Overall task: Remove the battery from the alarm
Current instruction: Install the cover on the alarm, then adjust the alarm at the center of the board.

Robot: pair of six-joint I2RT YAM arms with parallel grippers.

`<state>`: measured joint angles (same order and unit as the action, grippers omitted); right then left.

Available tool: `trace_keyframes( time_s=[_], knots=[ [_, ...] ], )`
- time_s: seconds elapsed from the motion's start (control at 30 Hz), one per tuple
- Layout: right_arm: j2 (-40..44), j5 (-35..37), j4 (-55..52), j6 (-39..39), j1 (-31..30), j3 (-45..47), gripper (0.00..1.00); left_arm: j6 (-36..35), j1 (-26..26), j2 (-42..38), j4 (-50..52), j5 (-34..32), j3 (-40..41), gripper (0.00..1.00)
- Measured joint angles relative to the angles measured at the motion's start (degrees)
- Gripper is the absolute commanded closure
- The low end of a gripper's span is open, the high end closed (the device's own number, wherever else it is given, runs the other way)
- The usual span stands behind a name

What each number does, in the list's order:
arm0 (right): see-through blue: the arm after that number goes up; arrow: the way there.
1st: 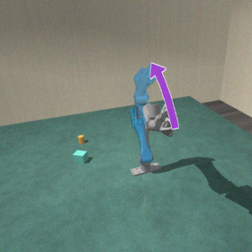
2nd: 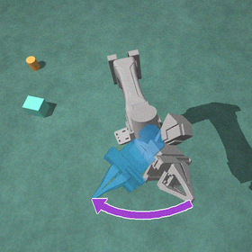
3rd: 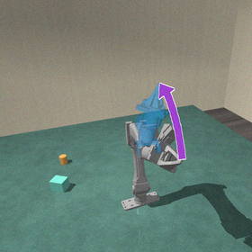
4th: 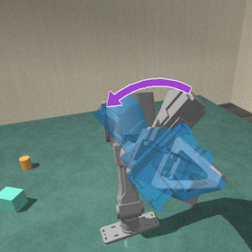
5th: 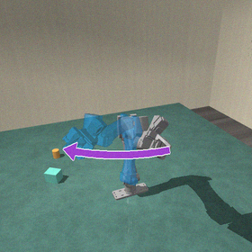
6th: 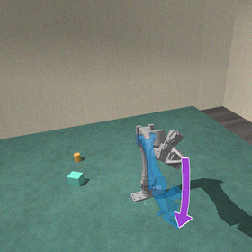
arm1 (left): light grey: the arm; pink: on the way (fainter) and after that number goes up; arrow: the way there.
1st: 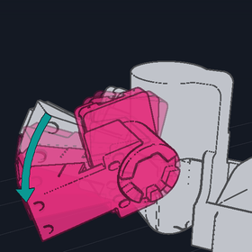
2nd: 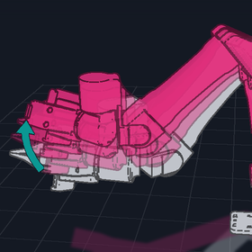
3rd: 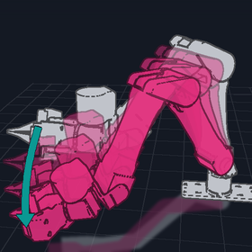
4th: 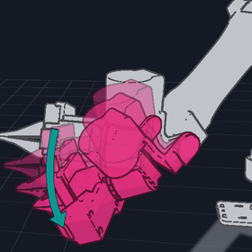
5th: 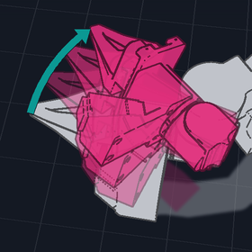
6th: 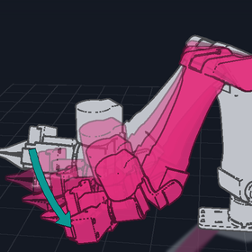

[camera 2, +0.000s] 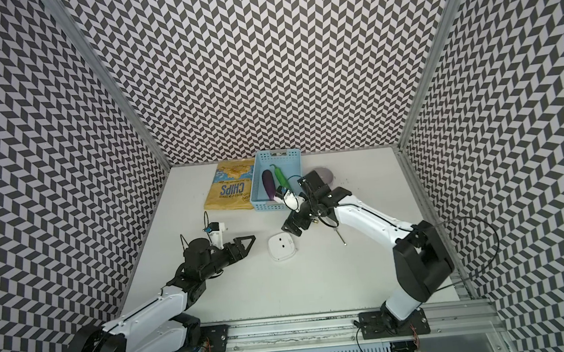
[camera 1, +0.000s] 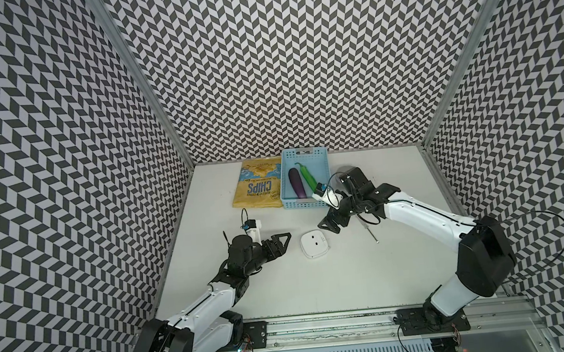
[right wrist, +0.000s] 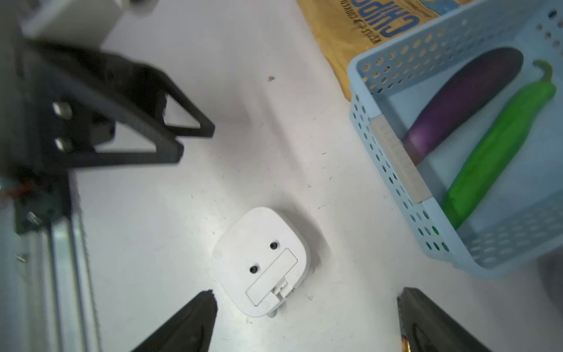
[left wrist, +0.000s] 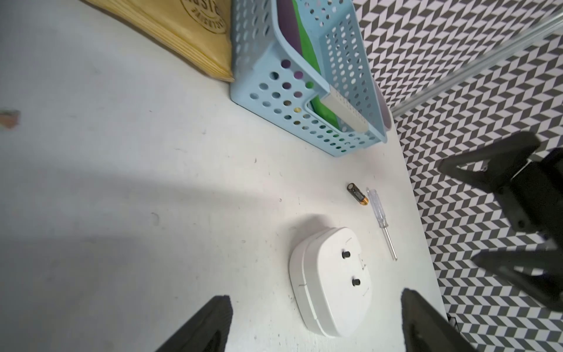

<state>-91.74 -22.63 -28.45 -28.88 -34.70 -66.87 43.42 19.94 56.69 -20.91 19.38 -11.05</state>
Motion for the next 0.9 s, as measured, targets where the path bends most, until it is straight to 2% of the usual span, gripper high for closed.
trace_keyframes(
  time_s=[0.17, 0.37, 0.57, 0.9],
  knots=[
    [-2.54, -3.85, 3.3, -17.99, -1.73, 6.4, 0.0, 1.68, -2.78, -5.64, 0.15, -1.79, 4.02, 0.02],
    [-7.96, -9.27, 5.7, -29.73, -2.71, 3.45, 0.0, 2.58, -5.07, -9.7, 1.79, -2.08, 4.98, 0.01],
    [-13.16, -10.51, 4.83, -34.62, -2.89, 0.24, 0.0, 2.56, -6.23, -11.82, 2.8, -1.81, 5.64, 0.01],
    [-17.14, -12.13, 0.02, -36.17, -3.15, -3.89, 0.0, 2.03, -7.02, -12.07, 4.04, -0.63, 5.75, 0.01]
  ],
)
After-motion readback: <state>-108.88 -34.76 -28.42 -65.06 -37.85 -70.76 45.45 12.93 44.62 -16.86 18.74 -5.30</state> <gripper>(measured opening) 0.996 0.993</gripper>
